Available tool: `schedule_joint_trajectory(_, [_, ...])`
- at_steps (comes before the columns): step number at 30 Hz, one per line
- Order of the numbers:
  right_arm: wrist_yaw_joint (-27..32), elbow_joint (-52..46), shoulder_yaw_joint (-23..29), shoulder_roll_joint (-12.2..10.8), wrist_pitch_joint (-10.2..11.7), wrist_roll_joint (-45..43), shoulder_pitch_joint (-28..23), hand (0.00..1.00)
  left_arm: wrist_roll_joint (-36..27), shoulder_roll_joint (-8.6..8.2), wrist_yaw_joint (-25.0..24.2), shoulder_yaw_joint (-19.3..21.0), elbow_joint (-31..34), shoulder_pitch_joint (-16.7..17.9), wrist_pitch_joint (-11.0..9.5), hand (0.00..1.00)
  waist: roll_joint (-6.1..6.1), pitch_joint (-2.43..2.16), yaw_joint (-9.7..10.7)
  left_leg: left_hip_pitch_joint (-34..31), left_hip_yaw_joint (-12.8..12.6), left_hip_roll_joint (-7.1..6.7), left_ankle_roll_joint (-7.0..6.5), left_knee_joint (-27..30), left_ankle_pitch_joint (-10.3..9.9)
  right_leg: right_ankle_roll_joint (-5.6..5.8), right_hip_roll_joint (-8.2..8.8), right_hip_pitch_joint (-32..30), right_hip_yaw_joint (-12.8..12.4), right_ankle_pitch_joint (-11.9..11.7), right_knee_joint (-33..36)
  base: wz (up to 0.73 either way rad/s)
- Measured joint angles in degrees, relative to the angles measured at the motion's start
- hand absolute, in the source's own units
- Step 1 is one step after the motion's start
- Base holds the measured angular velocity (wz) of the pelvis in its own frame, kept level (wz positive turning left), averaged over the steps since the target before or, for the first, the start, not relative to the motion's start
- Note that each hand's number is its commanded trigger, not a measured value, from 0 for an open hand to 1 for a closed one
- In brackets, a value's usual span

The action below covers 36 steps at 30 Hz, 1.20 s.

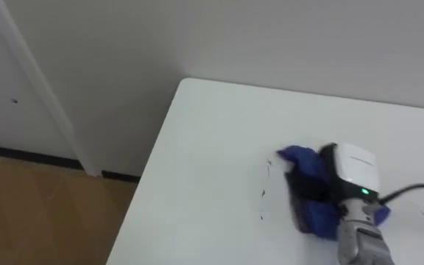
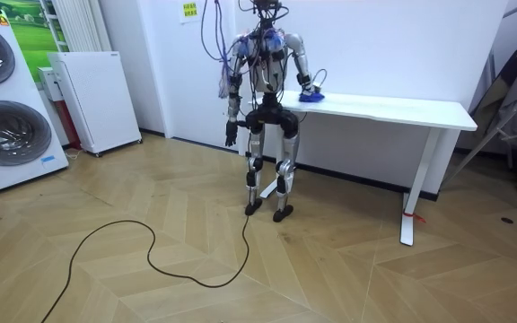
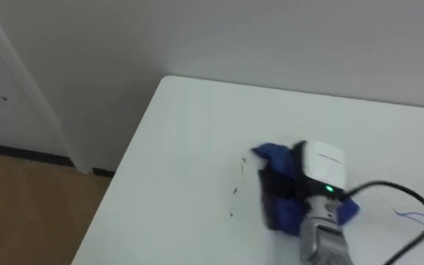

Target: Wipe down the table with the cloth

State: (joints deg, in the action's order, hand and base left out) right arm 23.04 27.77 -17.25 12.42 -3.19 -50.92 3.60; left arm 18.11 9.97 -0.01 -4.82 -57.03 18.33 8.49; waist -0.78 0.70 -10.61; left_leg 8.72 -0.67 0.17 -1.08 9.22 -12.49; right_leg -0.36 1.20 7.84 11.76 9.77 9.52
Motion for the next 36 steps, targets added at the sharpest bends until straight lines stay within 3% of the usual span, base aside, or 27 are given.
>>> schedule_joint_trajectory(1, [-1.2,0.1,-0.7,-0.6,0.0,-0.9,1.6,1.0,0.0,-0.1,-0.6,0.0,0.1,0.0,0.0,0.0,0.13,0.2,-0.7,-0.5,0.5,-0.03,0.04,0.2,0.1,0.0,0.07,-0.1,0.2,0.0,0.0,0.26])
schedule_joint_trajectory(3, [-2.2,0.2,-1.8,-1.1,-0.1,-2.0,2.7,1.0,0.1,-0.07,-0.9,0.2,0.0,0.3,0.4,0.0,0.57,0.12,-1.1,-1.3,0.9,-0.14,0.03,0.4,0.3,0.0,0.3,-0.6,1.1,0.0,0.0,0.15])
schedule_joint_trajectory(7, [-2.6,1.1,-2.0,-1.1,0.2,-1.5,3.0,1.0,0.1,-0.07,-2.1,0.1,0.6,1.2,1.4,0.0,1.13,-0.44,-1.7,-2.0,0.9,-0.22,0.02,0.6,0.4,0.0,0.42,-1.0,1.5,0.0,0.0,0.07])
schedule_joint_trajectory(11, [-1.8,3.2,-1.5,-1.0,1.5,-1.1,3.1,1.0,0.0,0.11,-2.3,0.2,2.7,1.9,1.9,0.0,1.1,-0.67,-1.4,-2.1,1.4,-0.32,0.02,0.5,0.4,0.05,0.52,-0.9,1.9,0.0,0.0,0.07])
schedule_joint_trajectory(12, [-1.0,4.2,-1.0,-1.0,2.6,-1.0,2.7,1.0,0.1,0.31,-2.3,0.2,2.6,1.8,1.9,0.0,1.11,-0.72,-0.4,-2.1,2.1,-0.52,0.0,0.7,0.4,0.17,0.7,-0.8,2.5,0.1,-0.3,0.23])
schedule_joint_trajectory(16, [4.2,5.7,2.9,0.7,5.6,1.4,-1.1,1.0,0.1,0.38,-1.9,2.4,2.9,1.9,1.8,0.0,1.05,-1.31,0.3,-2.1,2.2,-0.91,-0.37,0.7,0.7,0.45,1.08,-0.3,2.8,0.1,-0.8,0.13])
schedule_joint_trajectory(18, [7.5,7.9,5.6,1.5,7.2,4.1,-2.7,1.0,0.1,0.6,-1.7,3.7,3.2,2.0,1.8,0.0,1.26,-1.36,1.5,-2.0,2.0,-1.06,-0.51,0.6,0.9,0.63,1.31,0.1,2.8,0.1,-0.9,0.23])
schedule_joint_trajectory(20, [12.0,11.3,9.9,1.7,8.4,8.7,-5.0,1.0,0.2,0.71,-0.2,5.9,3.1,2.3,1.8,0.0,1.59,-1.47,2.9,-1.4,1.2,-1.02,-0.66,0.5,1.1,0.91,1.62,0.8,2.6,0.3,-0.9,0.17])
schedule_joint_trajectory(26, [17.0,17.4,21.7,3.3,11.3,16.6,-9.9,1.0,2.0,0.71,1.5,10.6,3.2,3.2,1.8,0.0,2.32,-1.85,7.2,-1.0,0.9,-1.41,-1.03,0.5,1.0,1.47,1.99,2.3,1.9,0.4,-1.7,0.13])
schedule_joint_trajectory(31, [17.8,19.4,26.6,4.5,11.4,19.3,-12.1,1.0,2.5,0.74,2.3,12.9,3.2,4.0,1.7,0.0,2.67,-2.0,9.0,-0.8,0.9,-1.58,-1.17,0.4,1.0,1.65,1.97,2.5,0.9,0.2,-1.6,0.0])
schedule_joint_trajectory(36, [18.3,19.8,26.7,4.7,10.5,16.9,-12.5,1.0,2.8,0.55,2.3,11.3,3.1,3.8,0.7,0.0,2.44,-2.15,8.4,0.1,0.8,-1.53,-1.34,0.5,0.9,1.65,1.91,3.4,0.7,0.2,-1.5,-0.02])
